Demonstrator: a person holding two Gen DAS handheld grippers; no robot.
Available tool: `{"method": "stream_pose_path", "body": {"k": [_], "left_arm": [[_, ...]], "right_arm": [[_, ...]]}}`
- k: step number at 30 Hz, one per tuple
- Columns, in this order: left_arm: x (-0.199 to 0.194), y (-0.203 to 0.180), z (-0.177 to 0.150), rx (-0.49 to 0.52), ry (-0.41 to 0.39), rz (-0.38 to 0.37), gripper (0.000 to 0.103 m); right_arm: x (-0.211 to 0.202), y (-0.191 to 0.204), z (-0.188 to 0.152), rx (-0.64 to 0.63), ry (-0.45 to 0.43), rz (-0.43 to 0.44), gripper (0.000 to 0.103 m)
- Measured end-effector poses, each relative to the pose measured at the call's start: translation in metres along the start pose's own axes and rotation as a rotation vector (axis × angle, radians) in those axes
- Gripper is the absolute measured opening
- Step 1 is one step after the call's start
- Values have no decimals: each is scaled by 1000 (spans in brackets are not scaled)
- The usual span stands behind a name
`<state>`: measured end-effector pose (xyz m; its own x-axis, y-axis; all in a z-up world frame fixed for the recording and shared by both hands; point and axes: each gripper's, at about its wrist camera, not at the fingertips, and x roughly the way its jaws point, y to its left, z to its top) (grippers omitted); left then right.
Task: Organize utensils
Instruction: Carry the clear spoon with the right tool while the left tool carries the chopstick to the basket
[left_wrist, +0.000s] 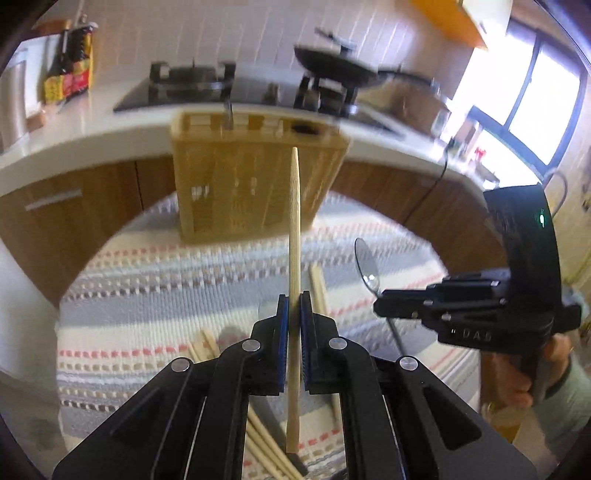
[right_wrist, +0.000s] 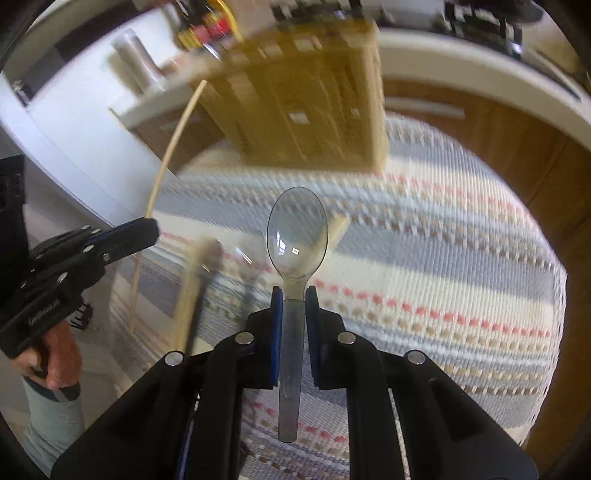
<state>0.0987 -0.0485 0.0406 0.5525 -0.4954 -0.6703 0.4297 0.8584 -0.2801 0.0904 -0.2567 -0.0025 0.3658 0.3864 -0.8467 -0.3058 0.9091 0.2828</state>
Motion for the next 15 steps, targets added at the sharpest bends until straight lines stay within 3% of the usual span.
{"method": "stream_pose_path", "body": {"k": [10, 15], "left_arm": [[-48, -6, 56, -3, -199, -44, 4], [-63, 2, 90, -10, -341, -10, 4]], "right_arm": [[-100, 18, 45, -127, -369, 58, 10], [-130, 12, 84, -119, -527, 43, 10]]}}
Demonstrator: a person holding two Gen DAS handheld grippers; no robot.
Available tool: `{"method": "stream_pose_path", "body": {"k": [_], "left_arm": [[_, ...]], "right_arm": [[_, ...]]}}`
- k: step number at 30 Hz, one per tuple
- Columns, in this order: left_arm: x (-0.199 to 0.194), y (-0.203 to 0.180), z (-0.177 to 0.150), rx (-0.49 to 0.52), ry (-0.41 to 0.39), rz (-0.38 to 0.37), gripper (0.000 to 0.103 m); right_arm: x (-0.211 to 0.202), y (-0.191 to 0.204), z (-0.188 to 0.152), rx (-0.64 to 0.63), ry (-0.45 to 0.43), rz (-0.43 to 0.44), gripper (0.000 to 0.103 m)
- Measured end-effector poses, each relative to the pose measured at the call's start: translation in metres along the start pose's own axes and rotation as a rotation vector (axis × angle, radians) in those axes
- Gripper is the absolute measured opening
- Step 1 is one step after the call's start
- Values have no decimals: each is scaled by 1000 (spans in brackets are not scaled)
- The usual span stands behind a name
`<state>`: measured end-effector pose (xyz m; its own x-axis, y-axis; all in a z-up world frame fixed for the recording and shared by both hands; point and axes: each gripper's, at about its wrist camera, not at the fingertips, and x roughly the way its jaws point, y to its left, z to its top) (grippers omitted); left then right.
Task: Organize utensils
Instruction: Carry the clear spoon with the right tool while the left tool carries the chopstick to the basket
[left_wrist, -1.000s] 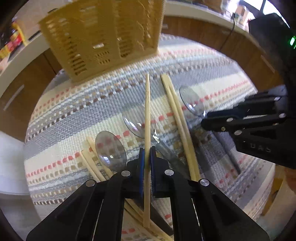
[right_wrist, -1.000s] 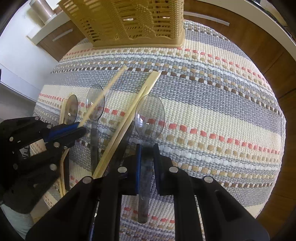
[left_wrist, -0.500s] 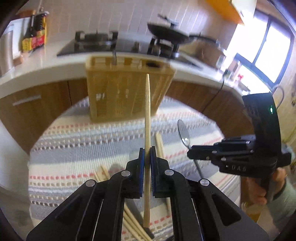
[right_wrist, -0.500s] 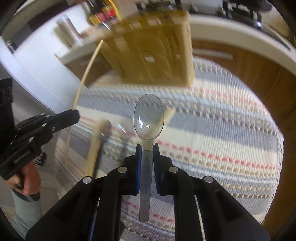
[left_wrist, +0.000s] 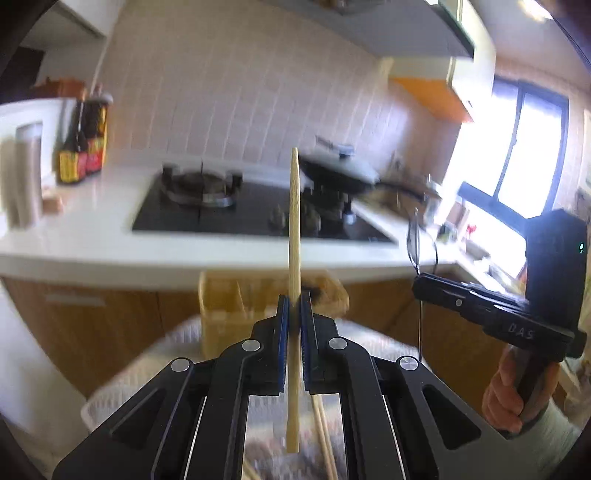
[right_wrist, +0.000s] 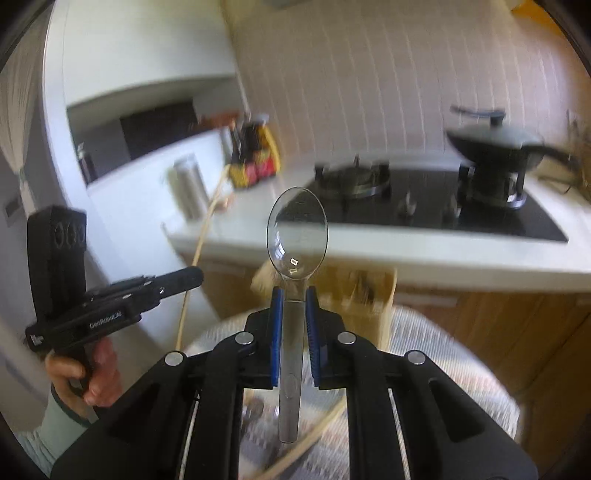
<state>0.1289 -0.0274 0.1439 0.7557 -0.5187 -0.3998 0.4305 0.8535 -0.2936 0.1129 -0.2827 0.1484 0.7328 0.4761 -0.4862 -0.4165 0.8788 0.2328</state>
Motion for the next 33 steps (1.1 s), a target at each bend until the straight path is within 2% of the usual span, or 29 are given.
{"method": "stream_pose_path", "body": {"k": [6, 11, 15, 22, 33], "left_arm": [[14, 14, 31, -8, -176, 23, 4], [42, 26, 44, -11, -283, 55, 4], [72, 37, 40, -22, -299, 74, 4], [110, 61, 17, -52, -297, 119, 4], [124, 73, -8, -80, -281, 96, 4]], "right_arm": [[9, -26, 43, 24, -141, -84, 10], [39, -48, 54, 25, -193, -163, 10], [65, -66, 50, 35, -197, -179, 10], [95, -68, 38, 4, -198, -202, 10], [114, -65, 16, -6, -187, -207, 11]]}}
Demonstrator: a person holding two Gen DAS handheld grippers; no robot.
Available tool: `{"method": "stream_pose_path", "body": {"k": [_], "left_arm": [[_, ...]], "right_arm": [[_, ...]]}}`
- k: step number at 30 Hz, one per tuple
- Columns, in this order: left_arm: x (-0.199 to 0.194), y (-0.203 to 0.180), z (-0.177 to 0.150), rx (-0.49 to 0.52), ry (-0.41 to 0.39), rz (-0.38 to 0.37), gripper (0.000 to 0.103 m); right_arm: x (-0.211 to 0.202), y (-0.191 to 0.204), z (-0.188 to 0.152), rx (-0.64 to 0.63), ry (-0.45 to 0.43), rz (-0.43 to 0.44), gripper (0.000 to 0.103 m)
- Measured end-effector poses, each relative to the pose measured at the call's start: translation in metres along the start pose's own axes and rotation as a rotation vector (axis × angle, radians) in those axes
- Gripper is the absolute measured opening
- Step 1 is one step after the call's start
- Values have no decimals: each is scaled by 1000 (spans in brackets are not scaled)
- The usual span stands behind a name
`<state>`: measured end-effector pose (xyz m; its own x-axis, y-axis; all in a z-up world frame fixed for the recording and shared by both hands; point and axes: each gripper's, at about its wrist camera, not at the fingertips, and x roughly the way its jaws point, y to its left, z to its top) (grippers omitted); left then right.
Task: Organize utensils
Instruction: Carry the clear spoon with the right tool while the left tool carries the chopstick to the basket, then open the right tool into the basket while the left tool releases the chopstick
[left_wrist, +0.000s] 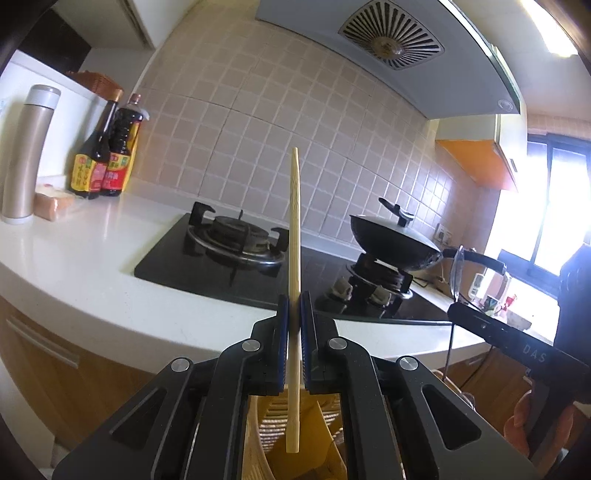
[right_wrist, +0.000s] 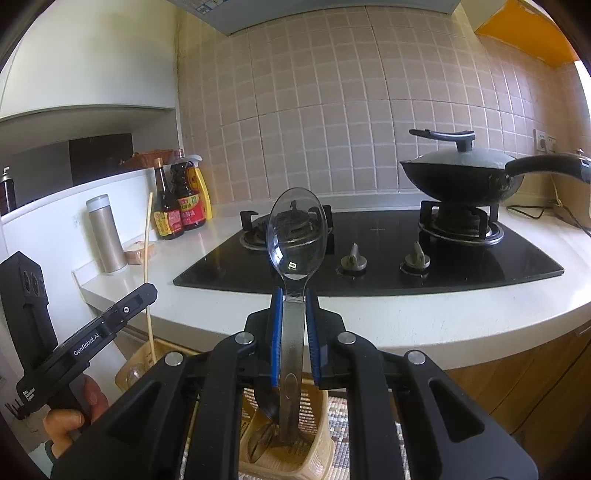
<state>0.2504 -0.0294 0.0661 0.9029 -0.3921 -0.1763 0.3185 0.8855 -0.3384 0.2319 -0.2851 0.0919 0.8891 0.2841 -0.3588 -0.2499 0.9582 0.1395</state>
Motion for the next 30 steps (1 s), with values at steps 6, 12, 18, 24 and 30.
{"method": "stream_pose_path", "body": {"k": [6, 12, 18, 24, 30], "left_arm": [[-7, -4, -6, 18, 12, -16, 10], [-31, -10, -2, 36, 6, -18, 22], [-60, -18, 8, 36, -5, -20, 24], [-103, -38, 24, 65, -22, -30, 26], [-145, -55, 31, 96, -16, -23, 32]], "right_arm": [[-5, -4, -12, 28, 57, 48, 14], [-29, -10, -14, 60, 49, 68, 47], [-58, -3, -10, 61, 59, 48, 47], [-96, 12, -4, 30, 71, 27, 47], [-120, 29, -9, 1, 157, 32, 47]]}}
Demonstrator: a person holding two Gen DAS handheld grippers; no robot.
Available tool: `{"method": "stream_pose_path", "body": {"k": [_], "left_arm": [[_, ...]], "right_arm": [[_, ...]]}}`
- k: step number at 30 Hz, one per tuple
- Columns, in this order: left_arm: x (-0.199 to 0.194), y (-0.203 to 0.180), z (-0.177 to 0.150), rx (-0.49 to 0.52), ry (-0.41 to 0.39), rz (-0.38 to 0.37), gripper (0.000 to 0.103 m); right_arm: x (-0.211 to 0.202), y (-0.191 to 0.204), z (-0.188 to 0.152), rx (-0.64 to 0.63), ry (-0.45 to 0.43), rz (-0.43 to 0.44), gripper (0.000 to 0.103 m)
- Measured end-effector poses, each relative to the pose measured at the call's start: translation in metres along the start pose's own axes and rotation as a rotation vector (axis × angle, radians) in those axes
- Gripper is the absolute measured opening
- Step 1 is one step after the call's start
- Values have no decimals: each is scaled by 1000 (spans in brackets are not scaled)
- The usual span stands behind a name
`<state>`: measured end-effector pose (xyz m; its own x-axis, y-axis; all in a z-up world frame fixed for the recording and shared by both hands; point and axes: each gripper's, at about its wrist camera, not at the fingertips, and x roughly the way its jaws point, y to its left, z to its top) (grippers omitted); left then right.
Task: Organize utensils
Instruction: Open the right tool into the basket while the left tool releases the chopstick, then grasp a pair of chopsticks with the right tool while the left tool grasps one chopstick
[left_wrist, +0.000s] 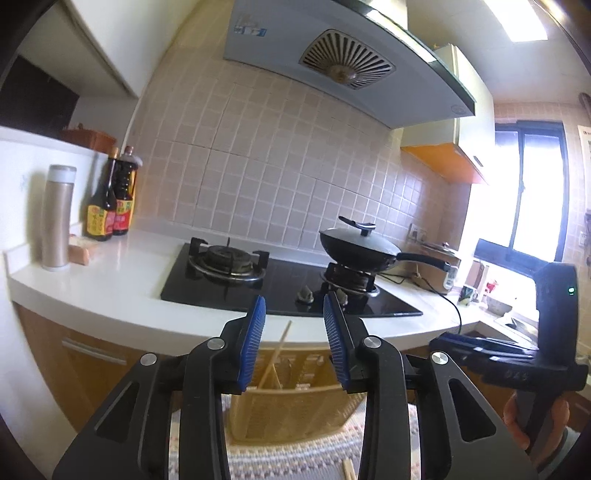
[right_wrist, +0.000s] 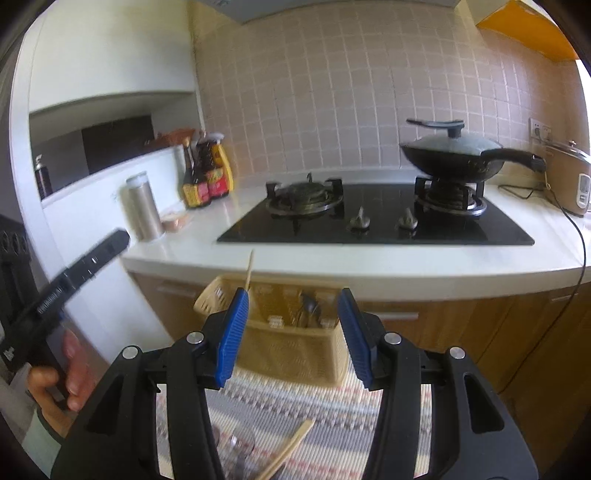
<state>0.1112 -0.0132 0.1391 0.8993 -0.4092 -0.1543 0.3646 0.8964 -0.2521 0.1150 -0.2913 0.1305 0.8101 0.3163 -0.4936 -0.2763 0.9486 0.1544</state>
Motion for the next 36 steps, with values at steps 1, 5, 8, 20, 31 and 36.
{"method": "stream_pose_path", "body": {"k": [1, 5, 8, 20, 31, 36], "left_arm": [[-8, -2, -1, 4, 10, 3, 32], [-25, -4, -12, -6, 62, 12, 36], [-35, 3, -36, -19, 145, 20, 38], [-6, 30, -168, -25, 788, 74, 25], [2, 19, -196, 73, 918, 123, 22], [9, 10, -198, 121, 927, 168, 27]], "right_arm": [[-1, 2, -3, -3, 21, -4, 47], [2, 9, -23, -3, 116, -12, 47], [11, 12, -40, -12, 196, -15, 47], [92, -3, -125, 75, 678, -20, 41], [114, -14, -144, 145, 747, -22, 37], [120, -8, -146, 123, 746, -59, 37]]}}
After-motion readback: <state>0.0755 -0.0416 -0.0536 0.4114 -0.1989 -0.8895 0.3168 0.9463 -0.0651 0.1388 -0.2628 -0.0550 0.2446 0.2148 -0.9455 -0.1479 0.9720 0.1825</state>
